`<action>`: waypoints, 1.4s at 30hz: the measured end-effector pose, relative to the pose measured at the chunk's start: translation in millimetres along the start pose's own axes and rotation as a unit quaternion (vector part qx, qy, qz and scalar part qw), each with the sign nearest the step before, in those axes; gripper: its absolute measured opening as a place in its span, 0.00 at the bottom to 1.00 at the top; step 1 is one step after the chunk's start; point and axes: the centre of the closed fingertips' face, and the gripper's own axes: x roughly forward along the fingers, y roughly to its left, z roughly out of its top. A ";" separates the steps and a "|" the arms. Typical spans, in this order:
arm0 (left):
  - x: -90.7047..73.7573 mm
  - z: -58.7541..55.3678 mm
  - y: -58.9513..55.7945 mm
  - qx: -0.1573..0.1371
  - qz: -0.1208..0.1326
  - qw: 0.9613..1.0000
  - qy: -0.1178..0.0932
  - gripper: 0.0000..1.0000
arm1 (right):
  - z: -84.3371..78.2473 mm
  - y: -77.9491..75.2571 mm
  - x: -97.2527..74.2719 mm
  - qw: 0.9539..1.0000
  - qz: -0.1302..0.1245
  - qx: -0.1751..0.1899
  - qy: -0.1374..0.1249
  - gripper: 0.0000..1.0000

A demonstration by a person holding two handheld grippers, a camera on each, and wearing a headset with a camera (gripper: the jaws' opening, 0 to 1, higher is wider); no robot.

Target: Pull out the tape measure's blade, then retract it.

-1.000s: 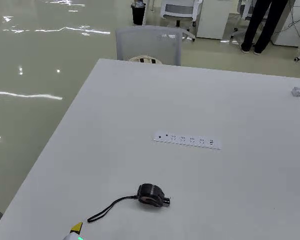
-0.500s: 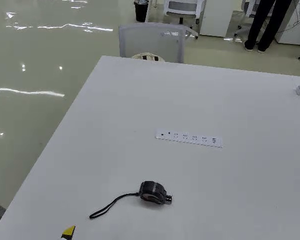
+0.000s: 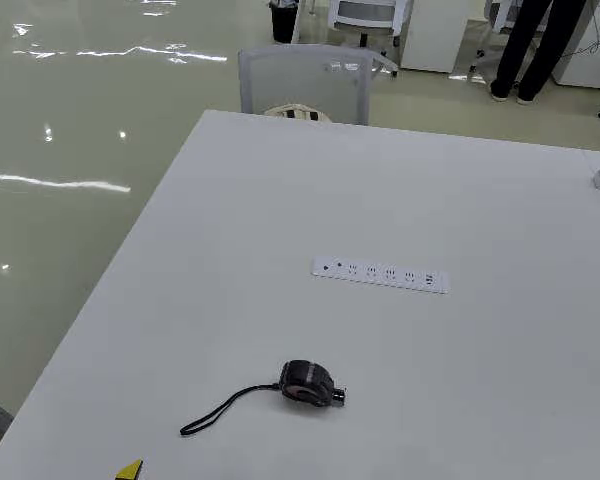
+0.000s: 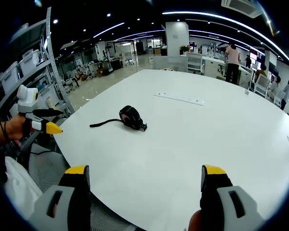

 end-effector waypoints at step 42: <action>4.3 -0.9 3.7 0.001 0.000 1.000 0.010 1.00 | -6.4 -0.6 -0.1 1.000 -0.001 0.001 0.012 0.99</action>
